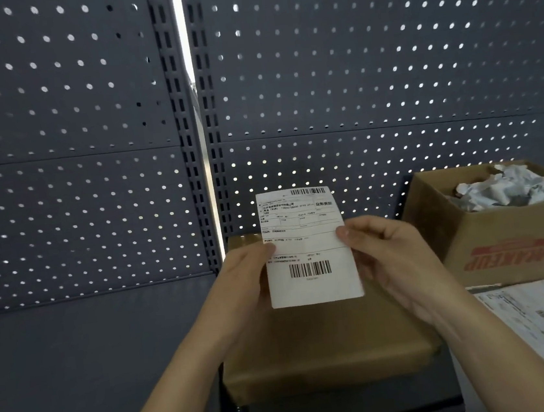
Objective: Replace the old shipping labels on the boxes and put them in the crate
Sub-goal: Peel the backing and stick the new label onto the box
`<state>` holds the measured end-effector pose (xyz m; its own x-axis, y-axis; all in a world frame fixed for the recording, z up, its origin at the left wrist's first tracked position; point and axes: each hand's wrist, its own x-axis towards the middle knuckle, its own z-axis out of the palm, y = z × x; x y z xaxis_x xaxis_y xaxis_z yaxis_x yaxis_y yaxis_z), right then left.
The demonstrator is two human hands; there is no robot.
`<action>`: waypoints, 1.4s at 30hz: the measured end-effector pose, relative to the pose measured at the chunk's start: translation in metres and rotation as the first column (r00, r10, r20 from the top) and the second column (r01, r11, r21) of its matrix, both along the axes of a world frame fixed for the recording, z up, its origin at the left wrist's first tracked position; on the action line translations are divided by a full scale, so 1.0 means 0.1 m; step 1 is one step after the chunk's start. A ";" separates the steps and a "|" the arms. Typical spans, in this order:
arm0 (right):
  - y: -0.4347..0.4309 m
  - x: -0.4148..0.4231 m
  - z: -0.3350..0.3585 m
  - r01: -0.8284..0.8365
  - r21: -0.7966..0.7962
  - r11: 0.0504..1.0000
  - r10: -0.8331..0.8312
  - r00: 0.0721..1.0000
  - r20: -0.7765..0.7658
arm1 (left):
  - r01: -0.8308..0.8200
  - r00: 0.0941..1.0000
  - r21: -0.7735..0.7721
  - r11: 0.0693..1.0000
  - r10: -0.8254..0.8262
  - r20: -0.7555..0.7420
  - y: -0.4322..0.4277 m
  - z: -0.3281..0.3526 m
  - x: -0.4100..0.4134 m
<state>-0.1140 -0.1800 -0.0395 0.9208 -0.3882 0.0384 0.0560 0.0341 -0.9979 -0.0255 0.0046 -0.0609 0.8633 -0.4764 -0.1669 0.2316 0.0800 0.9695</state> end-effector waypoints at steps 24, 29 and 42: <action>-0.37 0.07 -0.22 -0.174 -0.131 0.976 0.151 0.974 -0.169 | 0.006 0.980 0.120 0.993 -0.030 0.199 -0.05 -0.09 0.01; -0.37 0.05 -0.24 -0.198 -0.199 0.960 0.155 0.965 -0.212 | -0.032 0.953 0.283 0.959 -0.056 0.297 -0.02 -0.11 0.03; -0.34 0.07 -0.27 -0.226 -0.364 0.903 0.127 0.952 -0.278 | -0.115 0.886 0.494 0.862 -0.136 0.443 -0.01 -0.15 0.04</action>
<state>-0.1068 -0.2145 -0.0670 0.9725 -0.2185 -0.0802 -0.1588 -0.3707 -0.9151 -0.0217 0.0035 -0.0762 0.8947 -0.4462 0.0220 -0.2390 -0.4365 0.8674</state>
